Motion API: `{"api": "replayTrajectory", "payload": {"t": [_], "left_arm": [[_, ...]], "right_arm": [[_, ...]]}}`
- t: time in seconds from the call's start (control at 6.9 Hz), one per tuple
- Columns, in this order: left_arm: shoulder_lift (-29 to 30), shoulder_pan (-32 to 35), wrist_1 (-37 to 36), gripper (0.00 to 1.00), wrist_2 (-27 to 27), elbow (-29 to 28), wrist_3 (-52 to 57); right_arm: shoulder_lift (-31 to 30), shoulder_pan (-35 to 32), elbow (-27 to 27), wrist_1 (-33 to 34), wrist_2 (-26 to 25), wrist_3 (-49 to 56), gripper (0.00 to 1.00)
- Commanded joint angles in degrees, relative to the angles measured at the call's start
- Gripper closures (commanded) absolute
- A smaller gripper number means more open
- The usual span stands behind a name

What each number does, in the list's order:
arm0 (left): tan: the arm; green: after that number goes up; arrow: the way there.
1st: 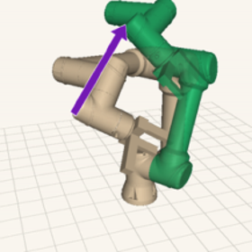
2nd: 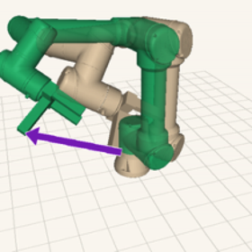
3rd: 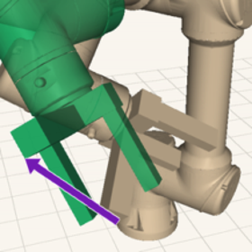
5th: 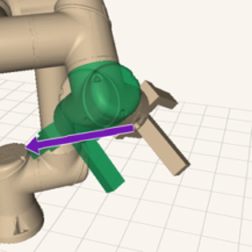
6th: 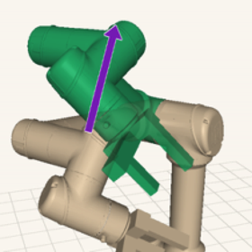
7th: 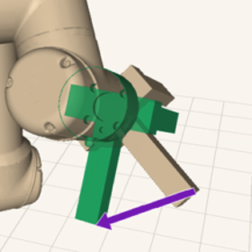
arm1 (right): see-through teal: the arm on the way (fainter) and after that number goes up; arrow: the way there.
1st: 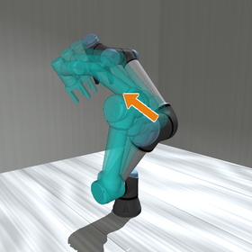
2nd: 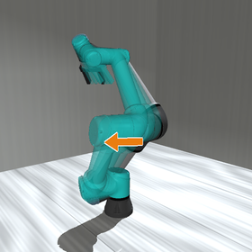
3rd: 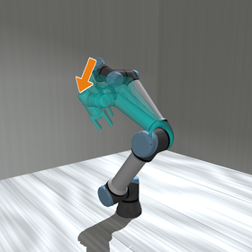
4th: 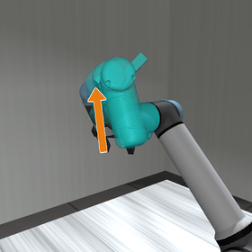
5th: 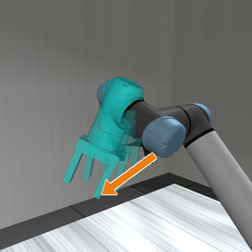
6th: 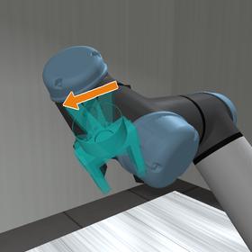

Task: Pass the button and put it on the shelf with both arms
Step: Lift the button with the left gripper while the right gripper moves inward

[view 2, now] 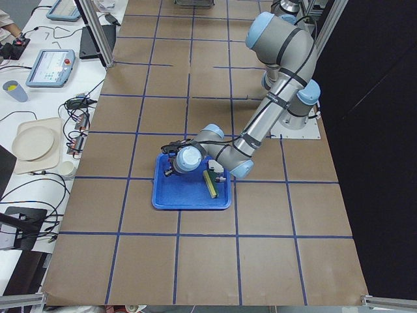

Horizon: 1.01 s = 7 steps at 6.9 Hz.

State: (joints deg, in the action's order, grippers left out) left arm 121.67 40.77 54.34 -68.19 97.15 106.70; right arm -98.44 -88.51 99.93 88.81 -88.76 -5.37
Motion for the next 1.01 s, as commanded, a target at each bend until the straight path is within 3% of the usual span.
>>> {"api": "replayTrajectory", "payload": {"t": [0.0, 0.29, 0.43, 0.72, 0.87], "left_arm": [[-5.1, -0.4, 6.2, 0.64, -0.2, -0.1, -0.4], [-18.3, 3.2, 20.6, 0.63, 0.5, 2.0, 0.9], [-24.7, 6.8, 23.7, 0.62, 1.3, 7.7, 1.7], [-36.1, 17.7, 23.1, 0.62, 4.7, 19.2, 2.8], [-39.2, 24.6, 23.1, 0.61, 4.1, 19.6, -1.1]], "right_arm": [[0.0, 0.2, 0.0, 0.2, 0.0, 0.0, 0.0], [0.0, 0.7, -0.3, 0.8, 0.1, -0.2, 0.0], [0.0, 0.6, -0.4, 1.8, 0.1, -0.3, 0.0], [0.0, 0.6, -0.4, 1.6, 1.9, -4.1, 0.0], [0.0, 0.7, -0.5, 1.6, 5.2, -6.9, 0.0]]}}
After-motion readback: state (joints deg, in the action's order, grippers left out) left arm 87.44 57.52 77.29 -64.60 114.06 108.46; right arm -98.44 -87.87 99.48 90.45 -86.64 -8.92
